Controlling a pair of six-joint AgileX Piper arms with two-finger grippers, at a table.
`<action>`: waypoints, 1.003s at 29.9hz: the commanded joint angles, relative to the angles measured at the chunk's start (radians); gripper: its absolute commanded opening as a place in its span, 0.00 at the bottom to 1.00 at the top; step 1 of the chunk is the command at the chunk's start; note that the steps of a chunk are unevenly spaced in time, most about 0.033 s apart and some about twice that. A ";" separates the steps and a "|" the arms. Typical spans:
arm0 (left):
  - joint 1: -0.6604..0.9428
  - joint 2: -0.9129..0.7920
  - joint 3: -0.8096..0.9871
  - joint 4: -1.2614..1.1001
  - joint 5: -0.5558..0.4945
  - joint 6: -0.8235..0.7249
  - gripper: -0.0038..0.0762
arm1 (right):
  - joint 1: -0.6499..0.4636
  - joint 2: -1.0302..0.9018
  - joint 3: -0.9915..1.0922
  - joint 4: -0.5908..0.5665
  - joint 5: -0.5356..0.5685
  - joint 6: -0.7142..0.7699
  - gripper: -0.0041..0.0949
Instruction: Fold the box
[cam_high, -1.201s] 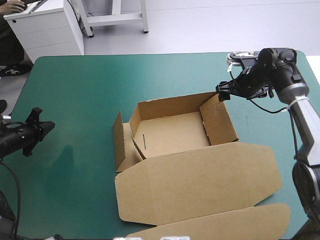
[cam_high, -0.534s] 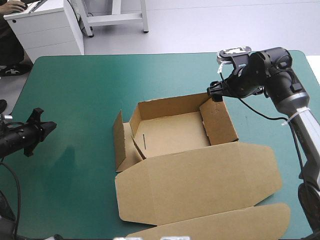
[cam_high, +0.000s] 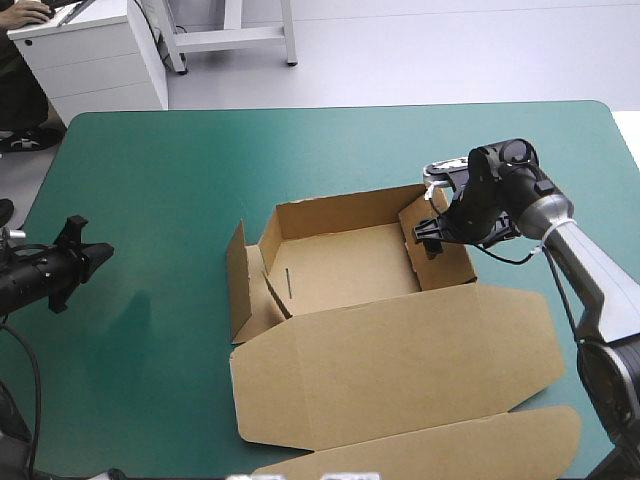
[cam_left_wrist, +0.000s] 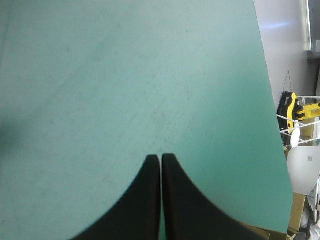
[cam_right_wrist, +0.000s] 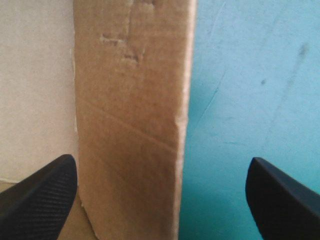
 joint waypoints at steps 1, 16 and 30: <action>0.000 -0.035 -0.021 -0.053 0.032 0.003 0.04 | -0.002 -0.013 -0.024 0.000 -0.045 -0.015 0.89; 0.000 -0.035 -0.021 -0.053 0.032 0.020 0.04 | -0.002 0.045 -0.029 0.000 -0.090 -0.028 0.41; 0.000 -0.035 -0.021 -0.046 0.035 0.146 0.04 | -0.004 0.027 -0.204 0.006 0.057 -0.067 0.02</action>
